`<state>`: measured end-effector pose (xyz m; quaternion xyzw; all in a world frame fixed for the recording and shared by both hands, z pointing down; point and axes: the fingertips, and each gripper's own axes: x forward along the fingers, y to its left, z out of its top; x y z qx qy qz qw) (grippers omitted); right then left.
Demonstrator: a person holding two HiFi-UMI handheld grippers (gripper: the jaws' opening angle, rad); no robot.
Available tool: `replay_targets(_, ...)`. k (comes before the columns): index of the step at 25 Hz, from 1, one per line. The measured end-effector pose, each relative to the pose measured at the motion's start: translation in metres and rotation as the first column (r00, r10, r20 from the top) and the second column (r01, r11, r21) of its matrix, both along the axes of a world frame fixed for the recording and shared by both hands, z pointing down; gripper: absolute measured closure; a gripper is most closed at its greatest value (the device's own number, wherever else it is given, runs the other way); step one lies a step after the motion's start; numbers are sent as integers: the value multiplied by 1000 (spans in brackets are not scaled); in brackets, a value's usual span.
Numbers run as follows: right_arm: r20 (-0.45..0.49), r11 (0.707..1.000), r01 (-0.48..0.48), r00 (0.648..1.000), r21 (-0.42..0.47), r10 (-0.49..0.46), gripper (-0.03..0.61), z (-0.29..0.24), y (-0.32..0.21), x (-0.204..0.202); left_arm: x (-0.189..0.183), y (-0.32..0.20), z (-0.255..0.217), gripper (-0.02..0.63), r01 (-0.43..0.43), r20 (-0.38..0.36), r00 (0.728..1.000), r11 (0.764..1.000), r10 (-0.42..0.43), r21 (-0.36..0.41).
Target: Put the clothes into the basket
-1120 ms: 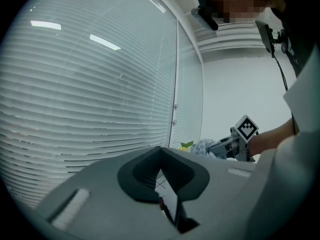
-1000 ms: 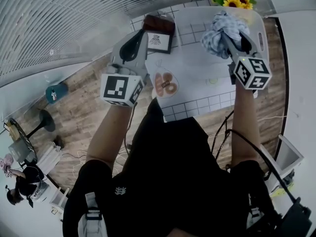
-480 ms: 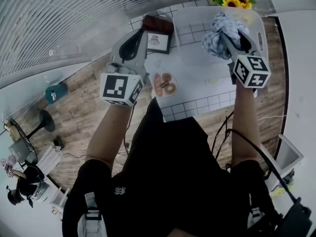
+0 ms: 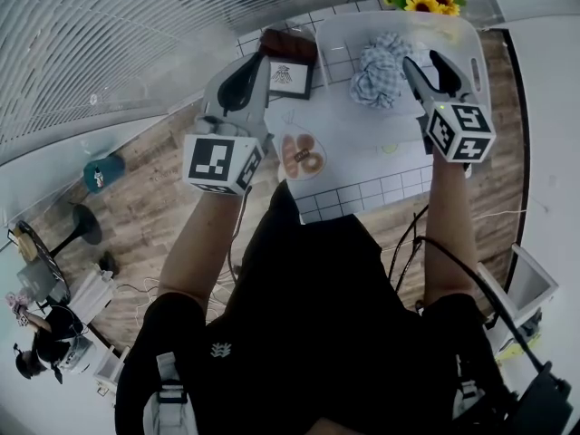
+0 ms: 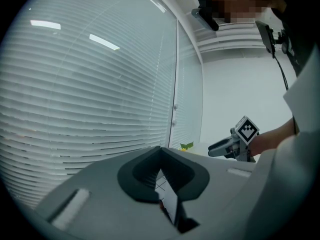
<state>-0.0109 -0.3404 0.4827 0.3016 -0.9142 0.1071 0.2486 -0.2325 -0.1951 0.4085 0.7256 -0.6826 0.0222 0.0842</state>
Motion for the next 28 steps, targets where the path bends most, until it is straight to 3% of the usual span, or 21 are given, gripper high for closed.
replay_targets(10,34,999,-38,999,29,37,347,-19,3,10,3,1,-17,606,-13,6,1000,1000,12,27)
replay_targets(20,157,991,-72,986,109,55,347,-57,21,27,11,8,-47,606,-32,28,999,997,30,67)
replay_targets(28,199,981,-114,977,156,82,347,-85,41,56,26,21,-68,606,-51,41,998,994,47,97)
